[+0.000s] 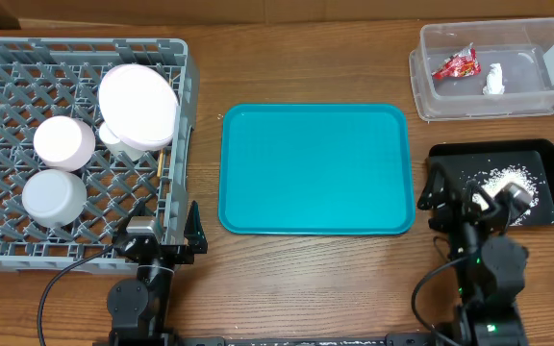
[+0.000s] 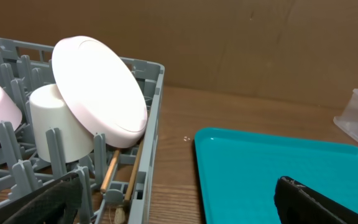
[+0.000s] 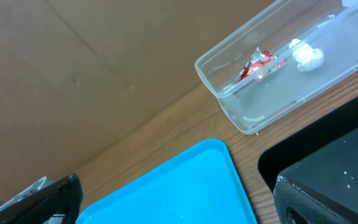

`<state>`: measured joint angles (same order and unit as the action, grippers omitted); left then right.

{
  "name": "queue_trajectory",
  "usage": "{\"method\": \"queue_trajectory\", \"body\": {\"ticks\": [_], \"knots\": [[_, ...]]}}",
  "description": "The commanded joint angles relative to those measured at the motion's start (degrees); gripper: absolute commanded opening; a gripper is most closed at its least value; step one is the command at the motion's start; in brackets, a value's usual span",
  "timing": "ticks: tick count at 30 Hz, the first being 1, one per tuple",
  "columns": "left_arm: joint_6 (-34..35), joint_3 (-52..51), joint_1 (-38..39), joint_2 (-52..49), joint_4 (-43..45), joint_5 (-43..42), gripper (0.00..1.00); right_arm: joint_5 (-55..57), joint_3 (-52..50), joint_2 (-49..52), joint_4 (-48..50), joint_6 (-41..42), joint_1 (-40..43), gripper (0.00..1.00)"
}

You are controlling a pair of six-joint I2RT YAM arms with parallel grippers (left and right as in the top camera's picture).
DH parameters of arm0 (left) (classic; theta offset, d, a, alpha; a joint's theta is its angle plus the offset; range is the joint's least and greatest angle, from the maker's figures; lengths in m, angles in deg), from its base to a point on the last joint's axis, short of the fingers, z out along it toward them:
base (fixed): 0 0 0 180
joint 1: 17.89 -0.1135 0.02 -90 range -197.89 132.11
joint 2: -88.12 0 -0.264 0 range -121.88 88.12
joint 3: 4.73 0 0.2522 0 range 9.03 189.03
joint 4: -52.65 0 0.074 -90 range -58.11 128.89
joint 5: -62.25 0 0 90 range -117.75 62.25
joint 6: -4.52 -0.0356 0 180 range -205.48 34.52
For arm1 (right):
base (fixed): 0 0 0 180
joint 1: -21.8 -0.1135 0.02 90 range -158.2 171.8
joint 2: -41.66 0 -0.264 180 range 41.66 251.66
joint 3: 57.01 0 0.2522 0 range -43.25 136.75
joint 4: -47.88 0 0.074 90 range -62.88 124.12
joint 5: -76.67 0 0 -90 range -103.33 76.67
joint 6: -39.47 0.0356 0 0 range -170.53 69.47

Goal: Sort waste into correct bins and load items into the dishwasher

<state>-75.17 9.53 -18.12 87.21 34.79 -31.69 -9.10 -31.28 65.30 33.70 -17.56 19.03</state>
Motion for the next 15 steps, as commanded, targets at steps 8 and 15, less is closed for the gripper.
{"method": "queue_trajectory", "body": {"ticks": [8,15], "knots": [[-1.14,-0.17,-0.17,0.7,-0.17,0.81,1.0,-2.86,-7.08,-11.93,1.68,-8.07,-0.11,1.0],[-1.14,-0.17,-0.17,0.7,-0.17,0.81,1.0,-2.89,-8.39,-14.64,1.66,-10.6,-0.11,1.0]]}}
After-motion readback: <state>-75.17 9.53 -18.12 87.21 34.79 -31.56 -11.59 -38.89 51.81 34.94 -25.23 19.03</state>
